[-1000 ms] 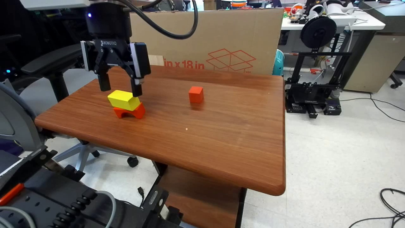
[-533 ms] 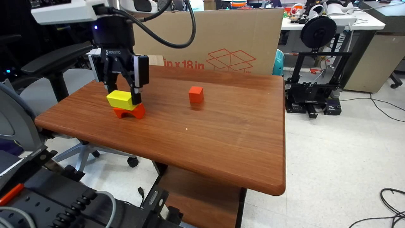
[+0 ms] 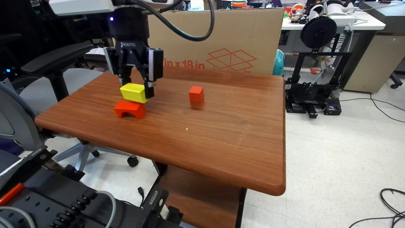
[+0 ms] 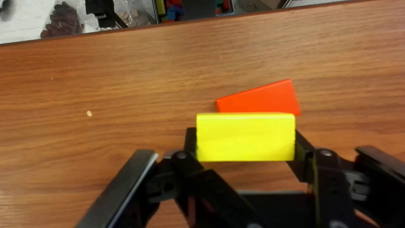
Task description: Put the yellow block on the other orange block
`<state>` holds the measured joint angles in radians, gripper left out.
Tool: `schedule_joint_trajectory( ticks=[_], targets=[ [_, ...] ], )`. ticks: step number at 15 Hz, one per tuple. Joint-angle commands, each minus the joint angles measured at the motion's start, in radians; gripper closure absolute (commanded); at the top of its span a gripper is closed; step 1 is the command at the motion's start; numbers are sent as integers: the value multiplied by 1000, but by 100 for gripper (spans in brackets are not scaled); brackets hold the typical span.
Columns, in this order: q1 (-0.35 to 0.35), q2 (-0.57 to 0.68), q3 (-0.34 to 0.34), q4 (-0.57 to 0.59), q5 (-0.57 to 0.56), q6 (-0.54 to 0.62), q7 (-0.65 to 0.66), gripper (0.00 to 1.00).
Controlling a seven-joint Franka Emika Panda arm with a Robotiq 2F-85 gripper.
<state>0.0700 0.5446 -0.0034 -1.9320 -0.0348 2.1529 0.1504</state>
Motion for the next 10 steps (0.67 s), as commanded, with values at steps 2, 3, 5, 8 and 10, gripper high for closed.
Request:
schedule_joint_trajectory(
  ticks=[2, 3, 5, 8, 10],
  targets=[
    [-117, -2, -31, 57, 64, -44, -95, 58],
    [-139, 6, -39, 76, 71, -60, -113, 58],
    [-174, 15, -55, 109, 74, -78, -136, 58],
    [-192, 35, -74, 158, 47, -90, -147, 58],
    [-185, 48, -79, 186, 22, -87, -156, 58]
  ],
)
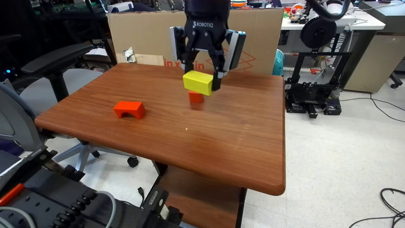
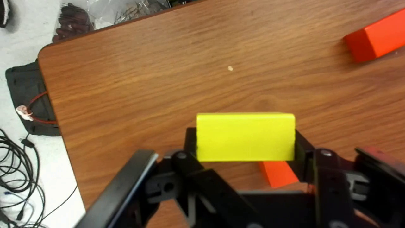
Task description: Put the yellow block on the other orange block
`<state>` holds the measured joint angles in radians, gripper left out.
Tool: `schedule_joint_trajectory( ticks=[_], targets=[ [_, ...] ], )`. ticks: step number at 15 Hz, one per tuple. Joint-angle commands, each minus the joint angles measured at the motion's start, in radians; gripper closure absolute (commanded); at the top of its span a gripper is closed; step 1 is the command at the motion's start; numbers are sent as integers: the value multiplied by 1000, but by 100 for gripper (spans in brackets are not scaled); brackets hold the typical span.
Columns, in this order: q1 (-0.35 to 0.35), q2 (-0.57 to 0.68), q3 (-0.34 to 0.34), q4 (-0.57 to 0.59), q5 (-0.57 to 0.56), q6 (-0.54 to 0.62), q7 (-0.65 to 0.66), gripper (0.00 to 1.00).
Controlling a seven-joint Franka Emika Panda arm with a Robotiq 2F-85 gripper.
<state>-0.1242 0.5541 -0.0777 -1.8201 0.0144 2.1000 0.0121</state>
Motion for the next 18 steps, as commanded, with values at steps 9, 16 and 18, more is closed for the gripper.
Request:
schedule_joint_trajectory(
  ticks=[9, 16, 18],
  targets=[
    [27, 159, 38, 239, -107, -33, -178, 58],
    [-6, 219, 96, 303, -29, -125, -301, 58],
    [0, 230, 93, 317, -20, -191, -293, 58]
  ],
)
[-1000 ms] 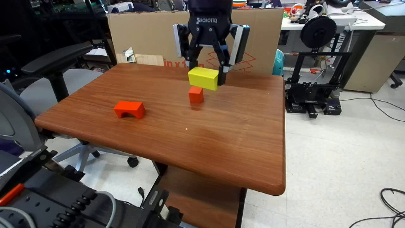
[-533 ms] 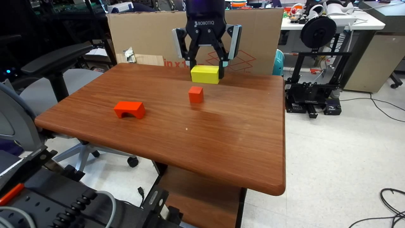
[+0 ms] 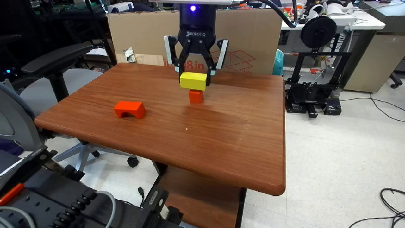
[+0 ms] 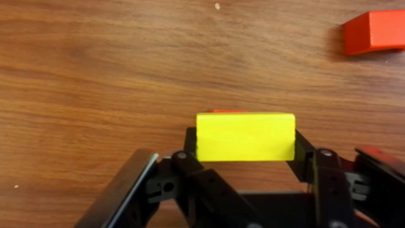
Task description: Put the yellow block on the other orange block
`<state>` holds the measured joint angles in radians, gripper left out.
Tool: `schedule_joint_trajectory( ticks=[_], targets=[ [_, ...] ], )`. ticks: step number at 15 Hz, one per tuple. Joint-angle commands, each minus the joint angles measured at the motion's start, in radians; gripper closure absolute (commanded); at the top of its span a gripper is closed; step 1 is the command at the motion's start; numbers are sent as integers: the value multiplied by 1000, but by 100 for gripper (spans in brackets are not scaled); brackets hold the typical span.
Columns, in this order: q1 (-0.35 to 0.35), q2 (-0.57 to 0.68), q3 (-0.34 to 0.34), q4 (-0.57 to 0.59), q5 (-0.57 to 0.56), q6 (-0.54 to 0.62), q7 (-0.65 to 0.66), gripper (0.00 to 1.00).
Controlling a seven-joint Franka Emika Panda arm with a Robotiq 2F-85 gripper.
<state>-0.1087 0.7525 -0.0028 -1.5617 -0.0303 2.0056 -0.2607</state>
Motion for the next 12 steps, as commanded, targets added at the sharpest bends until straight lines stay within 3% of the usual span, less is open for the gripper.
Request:
schedule_joint_trajectory(
  ticks=[1, 4, 12],
  targets=[
    [-14, 35, 16, 65, 25, -118, -14, 58],
    [-10, 47, 6, 89, 27, -159, 5, 58],
    [15, 44, -26, 111, 1, -123, 114, 58]
  ],
)
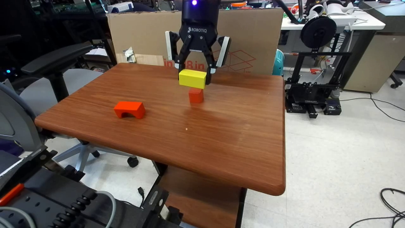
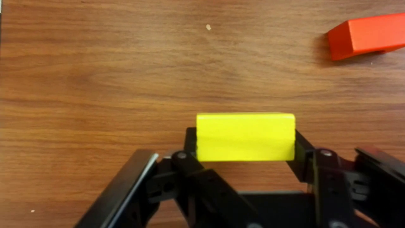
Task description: Put the yellow block on the other orange block
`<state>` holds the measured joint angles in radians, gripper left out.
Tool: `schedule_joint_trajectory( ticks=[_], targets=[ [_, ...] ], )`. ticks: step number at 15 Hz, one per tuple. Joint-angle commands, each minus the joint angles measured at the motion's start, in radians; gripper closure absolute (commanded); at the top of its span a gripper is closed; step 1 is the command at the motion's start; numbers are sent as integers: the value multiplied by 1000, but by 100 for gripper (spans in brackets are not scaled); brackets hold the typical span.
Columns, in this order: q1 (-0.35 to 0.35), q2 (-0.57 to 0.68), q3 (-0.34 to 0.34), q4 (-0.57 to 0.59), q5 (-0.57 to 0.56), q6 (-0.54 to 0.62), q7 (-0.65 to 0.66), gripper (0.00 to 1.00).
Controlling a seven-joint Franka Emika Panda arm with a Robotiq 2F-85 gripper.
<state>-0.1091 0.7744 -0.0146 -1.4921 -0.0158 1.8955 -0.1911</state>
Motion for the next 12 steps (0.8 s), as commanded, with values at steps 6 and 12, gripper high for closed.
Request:
schedule_joint_trajectory(
  ticks=[6, 12],
  targets=[
    [42, 34, -33, 33, -53, -3, 119, 58],
    [59, 37, -44, 29, -92, 13, 154, 58]
  ],
)
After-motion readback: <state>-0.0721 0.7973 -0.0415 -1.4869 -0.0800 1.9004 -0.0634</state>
